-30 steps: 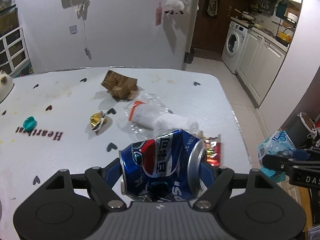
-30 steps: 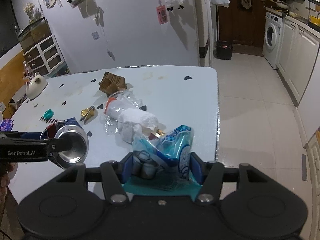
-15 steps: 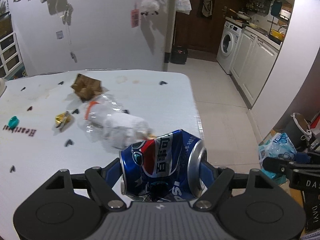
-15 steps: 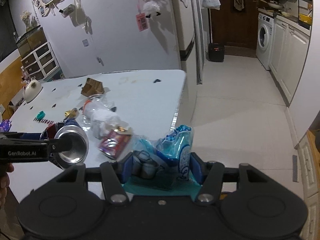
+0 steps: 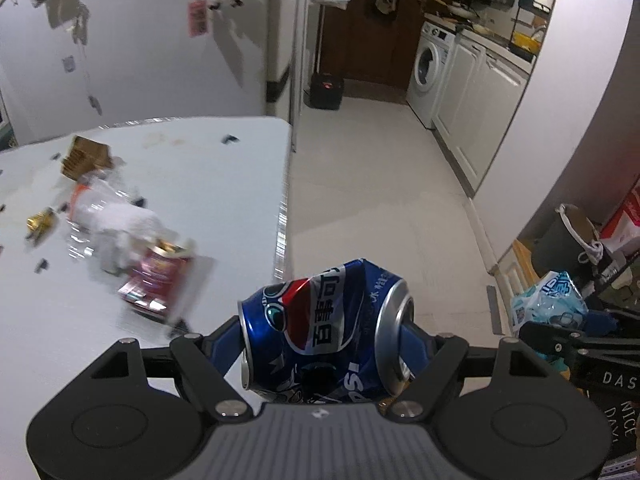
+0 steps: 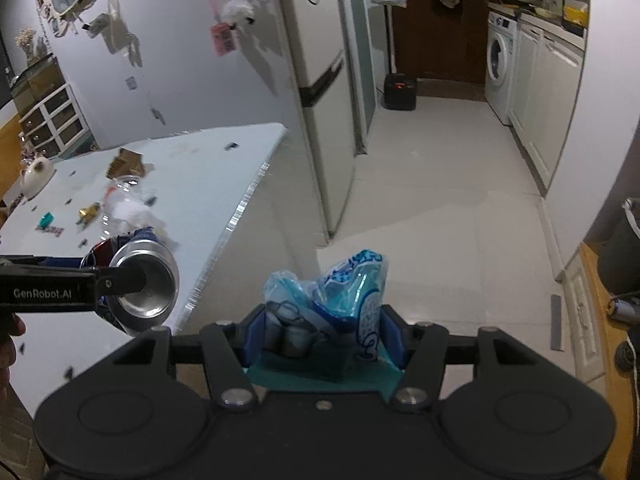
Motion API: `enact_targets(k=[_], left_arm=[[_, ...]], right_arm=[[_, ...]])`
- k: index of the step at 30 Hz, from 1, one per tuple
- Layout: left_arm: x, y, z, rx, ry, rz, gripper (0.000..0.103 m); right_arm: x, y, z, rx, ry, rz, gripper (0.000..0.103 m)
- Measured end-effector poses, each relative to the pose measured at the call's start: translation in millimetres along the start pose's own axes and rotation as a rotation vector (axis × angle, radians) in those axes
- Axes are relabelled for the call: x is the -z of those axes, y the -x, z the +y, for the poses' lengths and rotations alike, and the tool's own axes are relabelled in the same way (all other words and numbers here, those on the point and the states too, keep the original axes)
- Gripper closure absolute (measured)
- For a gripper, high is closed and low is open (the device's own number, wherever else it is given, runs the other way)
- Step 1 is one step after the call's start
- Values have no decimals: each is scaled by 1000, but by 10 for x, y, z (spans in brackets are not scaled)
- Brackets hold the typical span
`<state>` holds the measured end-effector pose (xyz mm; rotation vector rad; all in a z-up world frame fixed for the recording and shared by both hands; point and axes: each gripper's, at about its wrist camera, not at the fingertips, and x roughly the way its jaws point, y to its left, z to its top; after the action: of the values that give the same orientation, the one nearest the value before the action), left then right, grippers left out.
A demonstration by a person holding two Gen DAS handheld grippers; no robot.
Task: Collect trash
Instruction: 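Carry the Pepsi can and teal bag with both tools down over the bin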
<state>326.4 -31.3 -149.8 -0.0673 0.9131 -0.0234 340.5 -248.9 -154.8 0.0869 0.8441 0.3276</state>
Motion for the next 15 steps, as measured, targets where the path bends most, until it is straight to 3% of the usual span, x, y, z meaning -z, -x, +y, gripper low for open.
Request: enact_targets(k=[7, 15], left_arm=[[214, -558, -380, 33, -25, 81, 24], [708, -1448, -600, 54, -64, 198, 24]], right_arm=[[254, -233, -530, 34, -27, 59, 43], [730, -860, -992, 59, -118, 148, 43]])
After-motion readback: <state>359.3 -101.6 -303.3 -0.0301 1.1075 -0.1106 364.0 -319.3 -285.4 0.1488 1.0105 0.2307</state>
